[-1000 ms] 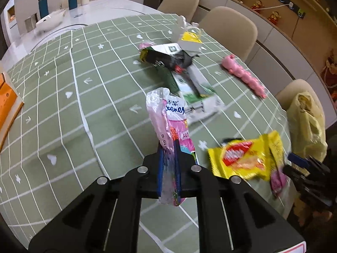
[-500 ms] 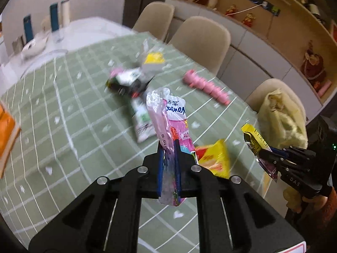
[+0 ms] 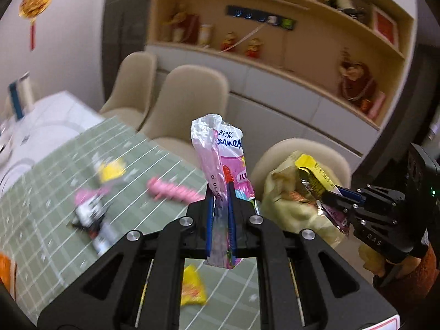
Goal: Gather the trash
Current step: 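Carry the tissue pack and wrapper to the trash bag and open both tools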
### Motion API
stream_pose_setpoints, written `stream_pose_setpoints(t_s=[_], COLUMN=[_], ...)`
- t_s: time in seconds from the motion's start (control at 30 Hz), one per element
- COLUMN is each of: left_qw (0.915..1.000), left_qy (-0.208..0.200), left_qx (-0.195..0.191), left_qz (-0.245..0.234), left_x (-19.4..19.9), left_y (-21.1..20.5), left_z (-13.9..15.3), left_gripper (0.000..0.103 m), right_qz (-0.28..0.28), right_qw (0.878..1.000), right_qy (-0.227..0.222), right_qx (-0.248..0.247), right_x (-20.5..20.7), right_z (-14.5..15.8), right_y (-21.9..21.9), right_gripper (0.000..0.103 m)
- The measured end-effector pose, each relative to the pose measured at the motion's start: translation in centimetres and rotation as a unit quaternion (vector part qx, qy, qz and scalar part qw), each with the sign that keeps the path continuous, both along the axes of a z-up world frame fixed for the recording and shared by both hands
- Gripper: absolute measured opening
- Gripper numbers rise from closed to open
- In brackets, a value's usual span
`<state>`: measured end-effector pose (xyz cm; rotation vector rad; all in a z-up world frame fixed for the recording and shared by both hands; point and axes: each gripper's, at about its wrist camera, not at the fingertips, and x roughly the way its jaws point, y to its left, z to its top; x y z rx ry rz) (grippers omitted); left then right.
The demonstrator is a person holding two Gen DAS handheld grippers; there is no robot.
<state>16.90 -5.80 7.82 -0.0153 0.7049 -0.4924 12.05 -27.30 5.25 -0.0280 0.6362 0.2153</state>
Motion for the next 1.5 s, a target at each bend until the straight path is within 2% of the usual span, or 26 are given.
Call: stream_pose_setpoints(t_s=[0.17, 0.33, 0.47, 0.57, 0.7, 0.93, 1.1, 1.23, 1.5], left_qw=[0.9978, 0.9907, 0.9815, 0.9752, 0.9691, 0.9635, 0.9614, 0.9652, 0.9747], left_qy=[-0.001, 0.049, 0.100, 0.130, 0.149, 0.169, 0.183, 0.176, 0.147], left_qx=[0.003, 0.000, -0.002, -0.002, 0.005, 0.026, 0.021, 0.017, -0.014], left_qz=[-0.067, -0.127, -0.164, -0.179, -0.197, -0.206, -0.204, -0.193, -0.168], left_x=[1.6, 3.4, 4.7, 5.2, 5.4, 6.0, 6.5, 6.7, 5.9], left_y=[-7.0, -13.6, -18.6, -21.3, -23.5, -25.9, -26.1, -25.1, -21.2], left_z=[0.2, -2.5, -5.5, -7.3, -8.9, -11.4, -12.2, -11.6, -9.1], left_gripper=[0.009, 0.009, 0.009, 0.009, 0.009, 0.010, 0.029, 0.038, 0.042], right_qz=[-0.065, -0.133, -0.178, -0.197, -0.212, -0.222, -0.210, -0.196, -0.165], right_qw=[0.998, 0.991, 0.983, 0.978, 0.974, 0.970, 0.973, 0.975, 0.981], right_qy=[-0.005, 0.018, 0.050, 0.068, 0.082, 0.095, 0.090, 0.095, 0.093], right_qx=[-0.006, 0.000, 0.013, 0.012, 0.015, 0.020, 0.035, 0.032, 0.035], right_x=[0.2, 0.1, -0.3, -0.4, -0.4, 0.4, 1.1, 2.2, 3.5], right_z=[0.9, 0.0, -1.9, -3.2, -4.4, -5.5, -5.7, -5.8, -5.6], right_y=[-5.6, -11.2, -14.8, -16.3, -17.4, -18.3, -18.1, -17.5, -15.3], right_gripper=[0.014, 0.014, 0.014, 0.014, 0.014, 0.014, 0.014, 0.014, 0.014])
